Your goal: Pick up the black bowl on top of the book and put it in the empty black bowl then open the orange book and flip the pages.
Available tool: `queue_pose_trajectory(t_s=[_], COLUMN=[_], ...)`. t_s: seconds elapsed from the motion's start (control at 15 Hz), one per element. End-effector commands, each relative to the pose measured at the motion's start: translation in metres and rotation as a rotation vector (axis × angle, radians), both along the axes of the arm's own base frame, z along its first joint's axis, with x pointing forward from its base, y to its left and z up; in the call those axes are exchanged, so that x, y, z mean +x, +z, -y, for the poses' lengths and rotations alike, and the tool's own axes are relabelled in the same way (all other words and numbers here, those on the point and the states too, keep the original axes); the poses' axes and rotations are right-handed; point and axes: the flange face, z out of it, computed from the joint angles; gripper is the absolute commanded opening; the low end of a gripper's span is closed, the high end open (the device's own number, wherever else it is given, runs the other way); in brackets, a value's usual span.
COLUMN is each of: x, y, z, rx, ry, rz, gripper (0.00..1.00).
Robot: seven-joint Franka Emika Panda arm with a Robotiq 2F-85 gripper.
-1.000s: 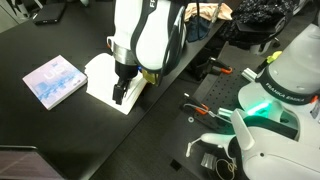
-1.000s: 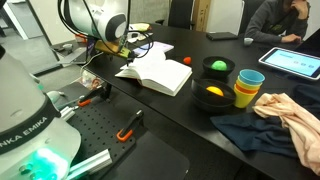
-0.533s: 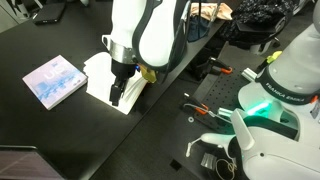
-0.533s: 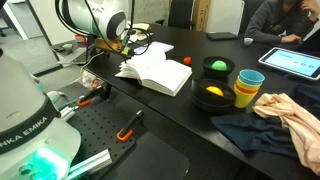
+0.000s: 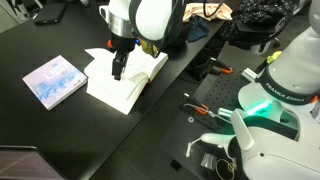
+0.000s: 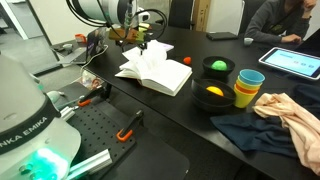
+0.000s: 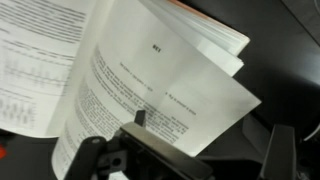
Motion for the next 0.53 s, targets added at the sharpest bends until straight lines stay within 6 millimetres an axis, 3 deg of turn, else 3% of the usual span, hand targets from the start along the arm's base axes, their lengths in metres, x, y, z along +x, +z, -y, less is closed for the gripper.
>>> queue_pose_trajectory(t_s=[0.0,0.33,0.47], x=[0.007,0.011,0.012], y=[0.033,0.067,0.072], z=[0.034,0.070,0.073], rx=[-0.155,-0.325,-0.398], ry=[-0.028,-0.021,-0.013], rz=[0.056,0.113,0.119], gripper=[1.00,1.00,1.00])
